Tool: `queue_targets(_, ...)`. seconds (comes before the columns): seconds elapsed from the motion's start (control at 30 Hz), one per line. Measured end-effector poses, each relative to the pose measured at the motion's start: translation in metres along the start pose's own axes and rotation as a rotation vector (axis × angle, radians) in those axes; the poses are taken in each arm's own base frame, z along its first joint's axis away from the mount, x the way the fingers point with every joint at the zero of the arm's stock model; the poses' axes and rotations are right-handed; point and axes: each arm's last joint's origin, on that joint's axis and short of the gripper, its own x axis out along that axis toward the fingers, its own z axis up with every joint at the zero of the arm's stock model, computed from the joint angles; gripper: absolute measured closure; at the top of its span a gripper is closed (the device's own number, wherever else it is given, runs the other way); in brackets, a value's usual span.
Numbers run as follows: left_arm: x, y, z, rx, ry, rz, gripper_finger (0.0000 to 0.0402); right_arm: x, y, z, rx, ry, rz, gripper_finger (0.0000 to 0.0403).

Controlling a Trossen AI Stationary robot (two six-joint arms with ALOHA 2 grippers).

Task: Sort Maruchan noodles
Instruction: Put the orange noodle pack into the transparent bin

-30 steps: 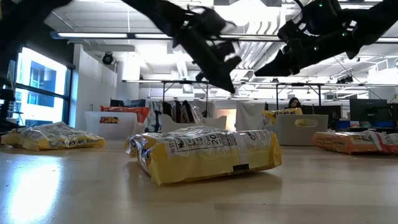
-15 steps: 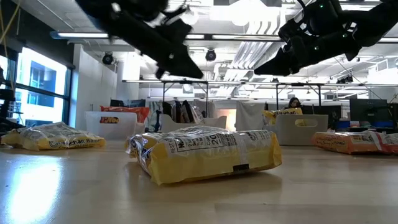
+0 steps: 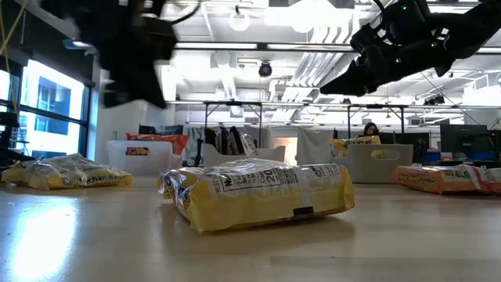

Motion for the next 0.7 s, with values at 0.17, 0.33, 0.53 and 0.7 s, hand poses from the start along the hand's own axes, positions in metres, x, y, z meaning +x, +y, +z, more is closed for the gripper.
queue_targets(0.17, -0.010, -0.008, -0.038, -0.172, 0.123, 0.100, 0.0395, 0.000, 0.000, 0.000, 0.001, 0.007, 0.000, 0.0403)
queue_targets(0.33, -0.019, -0.017, -0.069, -0.351, 0.262, 0.121, 0.0382, 0.000, 0.000, 0.000, -0.009, 0.007, -0.001, 0.0403)
queue_targets(0.53, -0.034, -0.035, -0.097, -0.552, 0.344, 0.121, 0.0357, 0.000, 0.000, 0.000, -0.019, -0.001, -0.002, 0.0403)
queue_targets(0.7, -0.048, -0.036, -0.127, -0.699, 0.602, 0.259, 0.0326, 0.000, 0.000, 0.000, -0.024, 0.003, -0.001, 0.0403)
